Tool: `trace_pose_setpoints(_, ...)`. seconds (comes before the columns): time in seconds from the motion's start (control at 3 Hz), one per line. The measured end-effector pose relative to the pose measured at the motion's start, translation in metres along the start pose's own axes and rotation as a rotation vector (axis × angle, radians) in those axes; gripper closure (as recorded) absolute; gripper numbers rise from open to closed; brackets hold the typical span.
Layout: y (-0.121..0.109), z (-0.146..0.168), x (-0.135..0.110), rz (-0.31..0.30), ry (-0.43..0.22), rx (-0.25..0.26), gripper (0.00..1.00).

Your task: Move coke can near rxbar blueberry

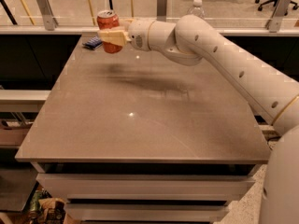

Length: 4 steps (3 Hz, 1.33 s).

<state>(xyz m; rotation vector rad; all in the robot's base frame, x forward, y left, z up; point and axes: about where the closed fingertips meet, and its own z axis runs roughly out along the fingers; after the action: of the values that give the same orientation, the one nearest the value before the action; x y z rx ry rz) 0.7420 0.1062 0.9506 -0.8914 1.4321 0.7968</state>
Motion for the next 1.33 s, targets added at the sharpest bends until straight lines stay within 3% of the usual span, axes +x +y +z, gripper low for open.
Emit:
trace_pose_setpoints(0.67,-0.034,0.036,0.008,0.022,0.033,0.019,1.00)
trace_pose_setpoints(1.33,-0.048,0.063,0.029,0.033,0.046,0.057,1.00)
